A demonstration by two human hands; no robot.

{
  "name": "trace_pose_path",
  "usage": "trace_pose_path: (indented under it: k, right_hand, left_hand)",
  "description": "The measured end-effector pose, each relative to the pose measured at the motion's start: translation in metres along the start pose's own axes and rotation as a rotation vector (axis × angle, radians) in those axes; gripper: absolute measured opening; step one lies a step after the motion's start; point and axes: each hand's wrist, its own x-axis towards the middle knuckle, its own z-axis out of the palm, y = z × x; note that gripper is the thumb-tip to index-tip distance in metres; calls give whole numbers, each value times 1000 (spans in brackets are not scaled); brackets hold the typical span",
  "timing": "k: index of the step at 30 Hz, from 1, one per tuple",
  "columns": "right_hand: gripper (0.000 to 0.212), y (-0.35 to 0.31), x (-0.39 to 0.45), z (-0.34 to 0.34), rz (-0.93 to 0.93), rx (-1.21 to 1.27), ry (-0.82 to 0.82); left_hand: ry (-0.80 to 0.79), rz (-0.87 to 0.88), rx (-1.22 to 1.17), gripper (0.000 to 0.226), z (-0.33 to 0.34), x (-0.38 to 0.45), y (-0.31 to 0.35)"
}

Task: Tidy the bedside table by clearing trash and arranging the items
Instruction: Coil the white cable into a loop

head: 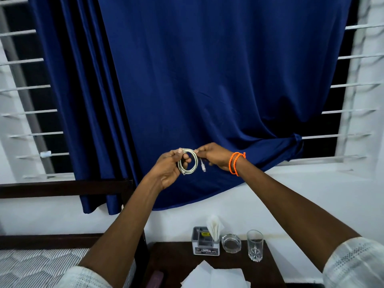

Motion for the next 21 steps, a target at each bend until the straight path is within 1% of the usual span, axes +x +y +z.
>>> trace_pose_path:
  k: [2,6,9,12,16,21]
  right_hand:
    - [25,-1,1,-4,-13,19,14]
    - [16,-4,4,-3,-52,161,76]
    - [14,-10,3,1,-23,394,68]
    - [14,-14,1,5,68,567,33]
    - [16,-11,-1,10,147,590,-20]
    - [17,-9,-3,14,130,485,-33]
  left_hand:
    - [-3,-9,-16,19,-3,-1,-1]
    - [-1,-24,-60,18,-4,-2,-3]
    - [10,-21,-56,21,-1,-4,-3]
    - [21,6,-47,21,2,-6,-3]
    - [42,37,-33,20,-2,-3,-5]
    - [104,45,-47,19,-4,1,-6]
